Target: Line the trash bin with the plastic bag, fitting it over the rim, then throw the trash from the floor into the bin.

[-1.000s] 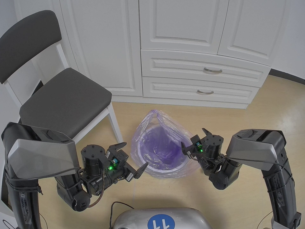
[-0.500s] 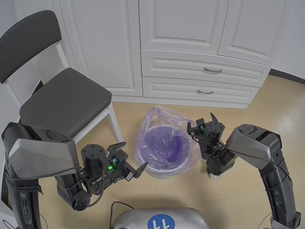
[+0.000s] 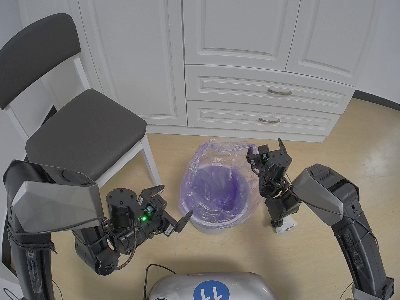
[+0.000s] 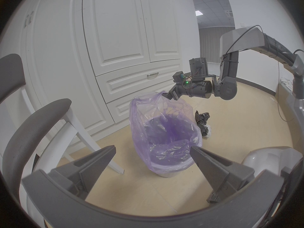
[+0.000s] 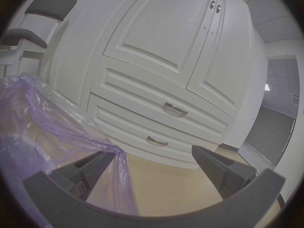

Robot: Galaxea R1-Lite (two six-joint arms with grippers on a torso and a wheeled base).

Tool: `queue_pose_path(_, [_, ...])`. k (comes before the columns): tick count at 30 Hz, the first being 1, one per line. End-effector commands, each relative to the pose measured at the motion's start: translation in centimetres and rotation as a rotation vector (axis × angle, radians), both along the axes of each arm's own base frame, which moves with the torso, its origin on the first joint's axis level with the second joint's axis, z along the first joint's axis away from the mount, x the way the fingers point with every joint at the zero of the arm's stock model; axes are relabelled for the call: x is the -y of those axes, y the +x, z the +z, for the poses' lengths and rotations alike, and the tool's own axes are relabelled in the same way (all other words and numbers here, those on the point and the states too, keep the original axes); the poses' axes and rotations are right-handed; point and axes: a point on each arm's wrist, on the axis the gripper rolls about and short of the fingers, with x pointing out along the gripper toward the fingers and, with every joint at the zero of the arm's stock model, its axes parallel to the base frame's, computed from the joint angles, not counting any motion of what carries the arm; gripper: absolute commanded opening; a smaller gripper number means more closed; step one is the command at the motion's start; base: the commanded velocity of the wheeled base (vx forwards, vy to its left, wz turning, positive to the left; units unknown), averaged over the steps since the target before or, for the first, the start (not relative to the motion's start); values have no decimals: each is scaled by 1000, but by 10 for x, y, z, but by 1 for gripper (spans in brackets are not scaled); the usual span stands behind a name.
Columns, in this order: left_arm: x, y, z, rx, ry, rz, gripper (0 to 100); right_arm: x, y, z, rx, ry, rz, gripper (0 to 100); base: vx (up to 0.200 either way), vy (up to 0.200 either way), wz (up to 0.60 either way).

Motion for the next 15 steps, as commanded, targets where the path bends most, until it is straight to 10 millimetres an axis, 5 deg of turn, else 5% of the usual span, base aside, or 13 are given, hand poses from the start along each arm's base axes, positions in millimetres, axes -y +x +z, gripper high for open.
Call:
queue_pose_path(1, [0,1,-1,-3,2,1,100,1,0,-7,-4,1,-4,100,0,0,0])
queue_pose_path(7, [3,7,-6,6,3,36,100,-1,-27,1,-57,-18,24,100,0,0,0])
queue_pose_path(10, [10,20,-13,29,-1,146,100,-4,-56,17,-87,-28,66,100,0,0,0])
queue_pose_path(15, [28,34,-16,41,-93,237,100,-1,-77,35,-96,-32,117,100,0,0,0])
